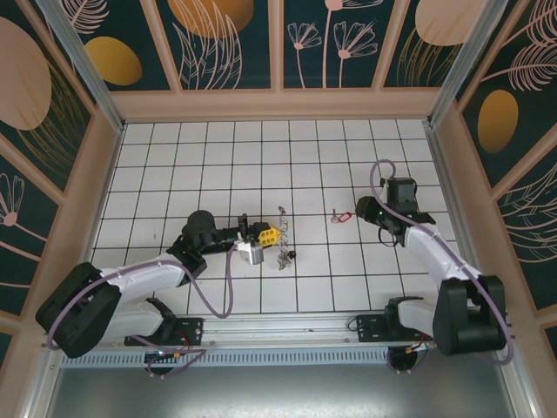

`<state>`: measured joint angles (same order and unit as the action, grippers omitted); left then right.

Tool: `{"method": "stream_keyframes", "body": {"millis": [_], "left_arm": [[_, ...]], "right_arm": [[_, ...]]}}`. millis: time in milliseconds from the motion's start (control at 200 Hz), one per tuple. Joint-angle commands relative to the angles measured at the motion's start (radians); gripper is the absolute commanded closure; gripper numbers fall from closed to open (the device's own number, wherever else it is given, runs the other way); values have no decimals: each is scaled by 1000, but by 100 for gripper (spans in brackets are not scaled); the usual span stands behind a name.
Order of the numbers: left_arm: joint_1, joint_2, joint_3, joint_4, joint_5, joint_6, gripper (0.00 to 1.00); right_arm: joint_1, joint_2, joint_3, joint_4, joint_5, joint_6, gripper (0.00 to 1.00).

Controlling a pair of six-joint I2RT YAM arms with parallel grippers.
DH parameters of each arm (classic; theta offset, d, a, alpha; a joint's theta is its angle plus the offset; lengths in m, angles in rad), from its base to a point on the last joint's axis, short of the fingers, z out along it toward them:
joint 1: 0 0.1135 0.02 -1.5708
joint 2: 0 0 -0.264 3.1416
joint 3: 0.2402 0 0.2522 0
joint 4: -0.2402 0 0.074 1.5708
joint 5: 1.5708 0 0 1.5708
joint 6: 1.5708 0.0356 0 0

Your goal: Put the keys on the keyring

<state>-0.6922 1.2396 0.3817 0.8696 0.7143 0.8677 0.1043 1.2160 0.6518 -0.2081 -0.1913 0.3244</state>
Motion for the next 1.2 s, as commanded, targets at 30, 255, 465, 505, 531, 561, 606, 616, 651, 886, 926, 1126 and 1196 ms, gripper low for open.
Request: {"method": "stream_keyframes", "body": {"millis": [30,255,465,505,531,561,606,616,651,886,926,1126,1196], "left_arm": [[-7,-28,4,-1,-8,57,100],[-7,-13,13,4,-21,1,100],[-6,35,31,24,-15,-85,100],[-6,37,31,34,-13,-98,100],[-6,37,31,36,-13,-110,100],[-6,37,32,35,-14,-118,100],[-6,36,29,34,-16,-118,100],[-6,35,28,34,-16,-118,100],[-6,33,26,31,-15,-118,100],[-6,24,25,6,-31,-130,100],[-6,27,25,5,-35,-136,100],[-7,32,25,15,-55,-162,100],[-7,32,25,12,-58,-164,100]], "right_arm": [[-2,75,67,-79,-67,-2,60],[54,171,142,-130,-56,7,68],[190,303,247,-177,61,12,69],[211,328,264,-184,81,6,69],[220,344,274,-183,91,2,70],[226,360,282,-184,95,-10,71],[230,379,289,-182,100,-41,71],[230,383,292,-182,102,-46,71],[228,391,297,-185,119,-81,71],[182,496,402,-298,-41,-361,70],[182,513,415,-317,-43,-380,70],[184,533,410,-329,-44,-397,66],[183,540,398,-324,-33,-402,65]]}}
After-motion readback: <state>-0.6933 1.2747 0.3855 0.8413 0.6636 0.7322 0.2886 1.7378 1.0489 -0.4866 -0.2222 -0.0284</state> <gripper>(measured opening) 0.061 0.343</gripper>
